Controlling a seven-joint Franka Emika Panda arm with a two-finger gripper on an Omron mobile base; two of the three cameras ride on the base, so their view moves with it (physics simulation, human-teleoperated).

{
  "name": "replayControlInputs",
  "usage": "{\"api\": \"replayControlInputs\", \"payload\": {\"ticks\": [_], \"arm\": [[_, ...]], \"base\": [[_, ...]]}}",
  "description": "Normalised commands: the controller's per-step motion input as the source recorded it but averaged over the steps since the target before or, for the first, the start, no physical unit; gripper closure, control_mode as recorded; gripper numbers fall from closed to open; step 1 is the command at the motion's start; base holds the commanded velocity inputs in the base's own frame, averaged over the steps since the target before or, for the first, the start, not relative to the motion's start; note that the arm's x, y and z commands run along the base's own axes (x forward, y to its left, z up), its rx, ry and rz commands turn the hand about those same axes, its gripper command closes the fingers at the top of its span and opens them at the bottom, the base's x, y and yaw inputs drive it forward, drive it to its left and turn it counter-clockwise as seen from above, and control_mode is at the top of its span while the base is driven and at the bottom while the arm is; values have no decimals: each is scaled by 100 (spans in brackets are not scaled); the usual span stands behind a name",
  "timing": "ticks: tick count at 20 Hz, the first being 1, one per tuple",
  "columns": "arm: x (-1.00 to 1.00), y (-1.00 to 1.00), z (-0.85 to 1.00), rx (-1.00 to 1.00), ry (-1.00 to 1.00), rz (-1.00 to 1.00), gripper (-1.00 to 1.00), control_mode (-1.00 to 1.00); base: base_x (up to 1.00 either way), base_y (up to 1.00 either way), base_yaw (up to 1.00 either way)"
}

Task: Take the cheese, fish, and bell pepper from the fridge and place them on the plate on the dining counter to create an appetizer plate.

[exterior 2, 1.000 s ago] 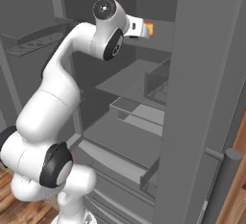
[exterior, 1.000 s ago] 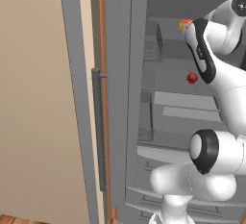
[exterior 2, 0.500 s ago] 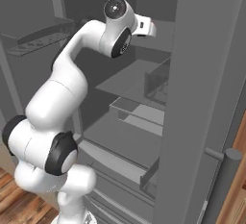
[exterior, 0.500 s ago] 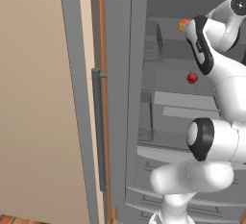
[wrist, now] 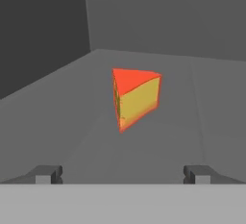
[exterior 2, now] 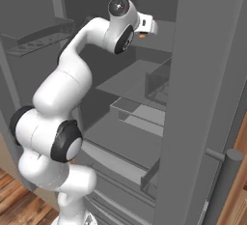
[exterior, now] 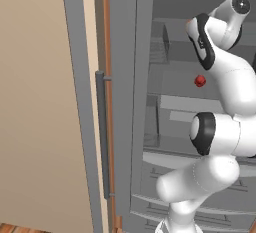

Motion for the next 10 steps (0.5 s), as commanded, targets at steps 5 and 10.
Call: {"api": "replayControlInputs", "payload": {"ticks": [5,10], "arm": [[35,0,0,0,0,0,-100,-100],[33,-5,0,0,0,0,-100,-100]], "base": [[0,0,0],[0,0,0]]}}
